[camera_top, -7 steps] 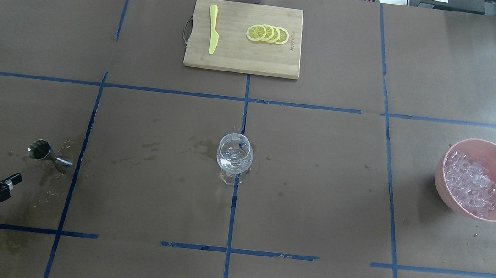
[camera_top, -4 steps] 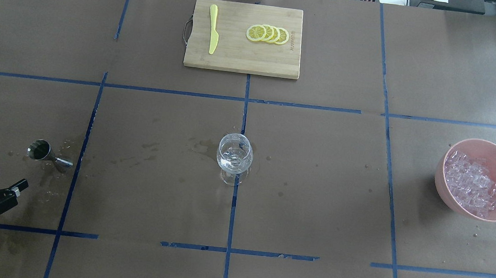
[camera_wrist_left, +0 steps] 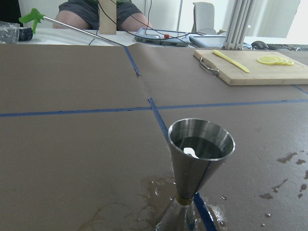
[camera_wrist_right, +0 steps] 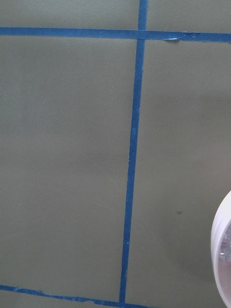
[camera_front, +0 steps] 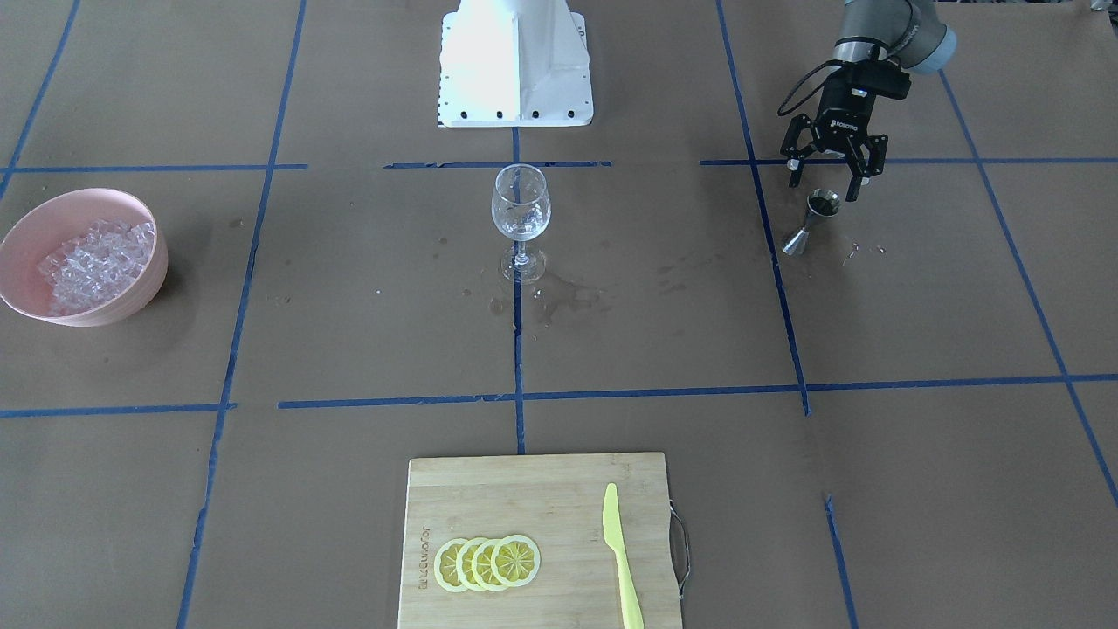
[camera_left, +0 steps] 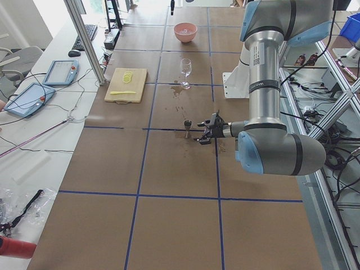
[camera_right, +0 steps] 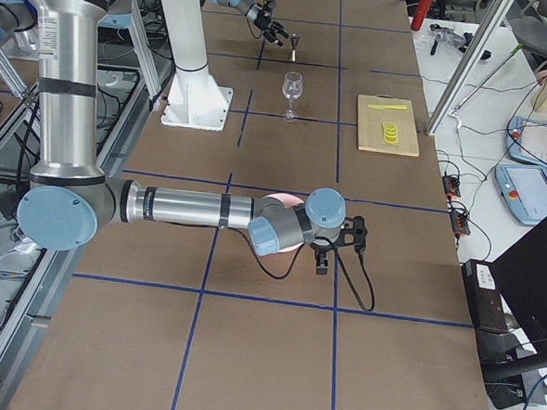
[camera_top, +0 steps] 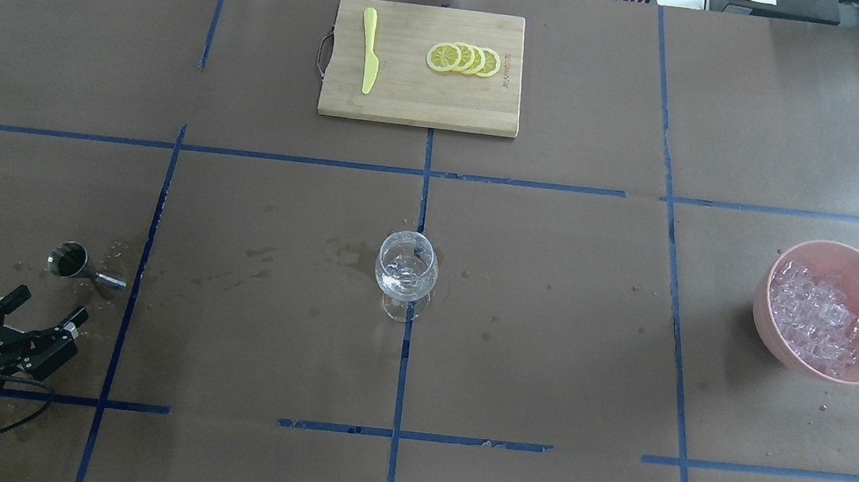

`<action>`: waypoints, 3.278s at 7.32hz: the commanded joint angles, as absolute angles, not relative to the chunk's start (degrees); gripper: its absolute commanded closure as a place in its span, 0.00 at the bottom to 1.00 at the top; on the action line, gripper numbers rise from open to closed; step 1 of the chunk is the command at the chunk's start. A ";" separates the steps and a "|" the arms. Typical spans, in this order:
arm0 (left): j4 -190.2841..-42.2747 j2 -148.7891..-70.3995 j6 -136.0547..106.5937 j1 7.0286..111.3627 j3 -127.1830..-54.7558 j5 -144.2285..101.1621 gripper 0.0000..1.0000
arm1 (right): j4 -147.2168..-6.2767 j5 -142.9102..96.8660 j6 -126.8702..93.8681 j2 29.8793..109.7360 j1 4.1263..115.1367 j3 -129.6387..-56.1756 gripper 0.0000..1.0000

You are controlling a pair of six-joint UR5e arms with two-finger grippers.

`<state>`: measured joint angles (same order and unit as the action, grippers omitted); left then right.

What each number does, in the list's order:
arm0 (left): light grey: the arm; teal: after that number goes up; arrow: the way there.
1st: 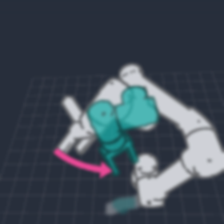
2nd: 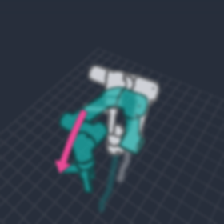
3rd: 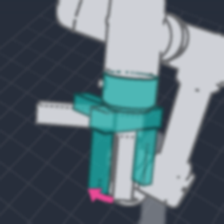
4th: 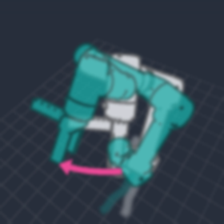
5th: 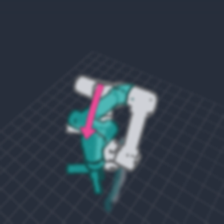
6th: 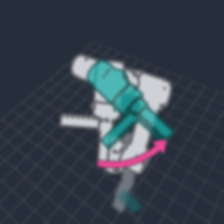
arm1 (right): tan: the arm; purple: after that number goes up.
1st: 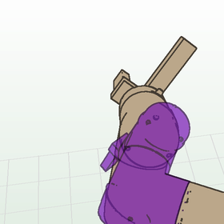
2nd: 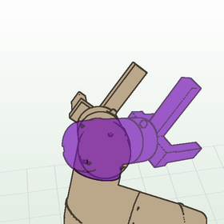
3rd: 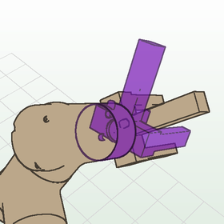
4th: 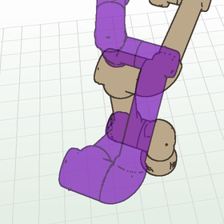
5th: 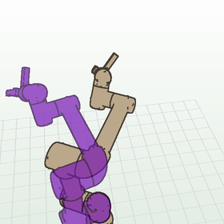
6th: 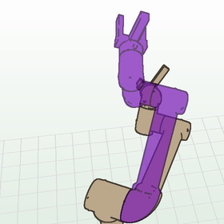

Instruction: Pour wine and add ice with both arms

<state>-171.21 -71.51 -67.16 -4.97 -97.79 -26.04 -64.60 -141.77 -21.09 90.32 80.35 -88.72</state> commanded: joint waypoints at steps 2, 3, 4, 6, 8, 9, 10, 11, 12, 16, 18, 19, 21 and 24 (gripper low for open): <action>-170.68 -74.52 -66.80 -4.92 -95.20 -22.50 0.01 | -64.51 -142.56 -21.09 90.35 80.42 -88.86 0.00; -170.68 -75.14 -66.71 -4.83 -94.49 -22.50 0.01 | -64.51 -142.56 -21.09 90.44 80.42 -88.94 0.00; -170.51 -75.41 -66.71 -4.83 -94.31 -22.50 0.02 | -64.60 -142.56 -21.09 90.44 80.42 -88.86 0.00; -169.90 -77.07 -66.18 -2.04 -92.30 -22.50 0.07 | -64.51 -142.56 -21.01 90.53 80.42 -88.95 0.00; -169.89 -80.23 -64.61 0.52 -89.13 -22.59 0.07 | -64.60 -142.56 -21.09 90.53 80.42 -88.95 0.00; -169.89 -80.59 -64.60 1.05 -88.43 -22.59 0.07 | -64.51 -142.56 -21.09 90.70 80.42 -89.21 0.00; -169.89 -80.86 -64.51 1.14 -88.24 -22.59 0.11 | -64.51 -142.56 -21.09 90.70 80.42 -89.30 0.00; -169.89 -80.86 -64.51 1.14 -88.24 -22.59 0.21 | -64.51 -142.56 -21.09 90.70 80.42 -89.30 0.00; -169.98 -80.95 -64.42 1.14 -87.98 -22.59 0.27 | -64.51 -142.56 -21.09 90.70 80.42 -89.73 0.00; -170.50 -82.26 -60.32 1.40 -88.41 -22.59 0.77 | -64.60 -142.65 -21.09 90.79 80.42 -90.09 0.00; -170.95 -82.62 -59.94 1.58 -88.86 -22.15 1.00 | -64.51 -142.56 -21.09 90.79 80.42 -90.00 0.00; -171.03 -82.44 -59.68 1.76 -90.08 -21.80 1.00 | -64.60 -142.56 -21.09 90.79 80.42 -89.91 0.00; -172.08 -82.79 -55.49 3.51 -95.94 -24.93 1.00 | -64.51 -142.47 -21.01 90.62 80.42 -89.91 0.00; -174.29 -90.40 -42.85 5.09 -99.58 -29.44 1.00 | -64.42 -142.29 -20.65 90.26 80.42 -90.26 0.00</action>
<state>-173.97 -86.27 -48.50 4.32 -98.77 -28.46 -64.44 -142.32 -20.72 90.39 80.42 -90.22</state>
